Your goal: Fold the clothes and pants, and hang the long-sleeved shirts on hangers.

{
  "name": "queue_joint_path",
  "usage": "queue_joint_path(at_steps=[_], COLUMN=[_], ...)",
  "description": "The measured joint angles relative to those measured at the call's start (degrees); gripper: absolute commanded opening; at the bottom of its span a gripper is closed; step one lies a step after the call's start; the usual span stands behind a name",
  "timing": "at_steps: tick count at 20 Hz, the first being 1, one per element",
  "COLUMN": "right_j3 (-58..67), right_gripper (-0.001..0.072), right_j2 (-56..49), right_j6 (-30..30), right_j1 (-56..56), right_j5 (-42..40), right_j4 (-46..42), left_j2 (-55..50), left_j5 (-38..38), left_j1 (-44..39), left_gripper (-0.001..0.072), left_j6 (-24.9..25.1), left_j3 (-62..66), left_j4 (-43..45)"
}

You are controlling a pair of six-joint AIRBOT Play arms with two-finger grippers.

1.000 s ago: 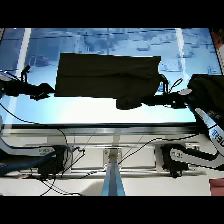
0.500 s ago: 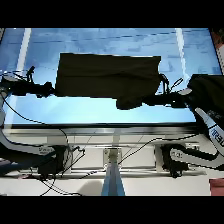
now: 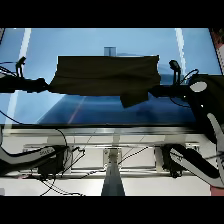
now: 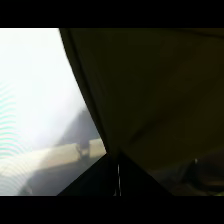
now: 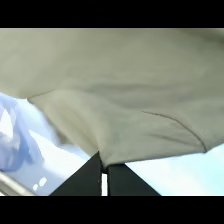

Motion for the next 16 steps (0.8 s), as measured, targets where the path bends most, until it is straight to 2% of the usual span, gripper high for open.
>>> queue_joint_path(at_steps=[5, 8, 12, 16], right_j3=[0.33, -0.52, -2.23, -2.69], right_gripper=[0.0010, 0.0010, 0.0010, 0.0011], right_j2=[15.47, 20.26, 17.57, 6.14], right_j6=[7.15, 11.74, 16.15, 17.81], right_j1=[0.04, 0.04, 0.04, 0.04], right_j5=[5.35, 4.98, -3.76, -14.36], right_j4=[-2.23, -2.08, -1.36, -0.61], left_j2=[12.52, 15.52, 14.14, 7.72], left_j5=[-1.99, -2.14, 2.91, 12.81], left_j1=[0.39, -0.57, -3.74, -8.13], left_gripper=[0.0016, 0.0015, 0.0016, 0.0016], left_j6=[-0.28, -2.05, -4.17, -8.17], left_j3=[-0.20, -1.60, -5.62, -7.32], left_j4=[-0.02, -0.13, -0.20, -0.35])
